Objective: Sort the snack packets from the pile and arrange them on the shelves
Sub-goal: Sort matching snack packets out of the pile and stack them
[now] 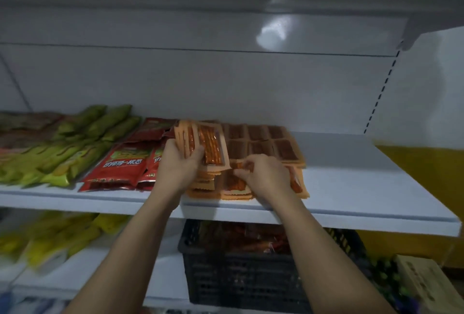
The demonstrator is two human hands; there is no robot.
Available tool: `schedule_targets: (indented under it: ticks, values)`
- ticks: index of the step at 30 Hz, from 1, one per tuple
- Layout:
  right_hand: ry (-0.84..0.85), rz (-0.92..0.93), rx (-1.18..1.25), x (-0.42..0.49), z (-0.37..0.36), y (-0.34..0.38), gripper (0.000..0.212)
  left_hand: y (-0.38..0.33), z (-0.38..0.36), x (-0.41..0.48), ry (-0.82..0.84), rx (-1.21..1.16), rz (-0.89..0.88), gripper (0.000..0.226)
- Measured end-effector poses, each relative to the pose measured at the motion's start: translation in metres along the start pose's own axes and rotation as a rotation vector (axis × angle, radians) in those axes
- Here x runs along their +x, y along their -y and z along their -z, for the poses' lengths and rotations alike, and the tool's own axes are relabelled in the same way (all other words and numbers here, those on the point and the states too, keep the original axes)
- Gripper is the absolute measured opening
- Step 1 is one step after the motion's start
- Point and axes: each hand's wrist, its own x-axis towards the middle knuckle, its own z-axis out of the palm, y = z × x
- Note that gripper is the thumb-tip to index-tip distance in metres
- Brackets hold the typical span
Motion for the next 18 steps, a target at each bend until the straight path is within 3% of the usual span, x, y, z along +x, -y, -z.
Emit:
schedule_targets:
  ticks: [4,7,11,15,18]
  values:
    - [-0.063,0.002,0.383,0.004,0.036,-0.006,0.032,-0.002,-0.011,-0.016,-0.027,-0.041,0.043,0.028]
    - [0.147,0.035,0.651,0.002,0.058,0.000,0.041,-0.009,-0.029,-0.025,0.012,-0.076,0.061,0.027]
    - [0.124,0.067,0.773,0.004,0.061,-0.002,0.052,-0.019,-0.054,-0.032,0.056,-0.073,0.026,0.035]
    - [-0.043,-0.046,0.904,0.010,0.066,-0.018,0.041,-0.022,-0.056,-0.031,0.063,-0.144,0.083,0.035]
    - [-0.107,-0.121,0.784,0.010,0.064,-0.034,0.035,-0.021,-0.045,-0.026,0.029,-0.150,0.129,0.030]
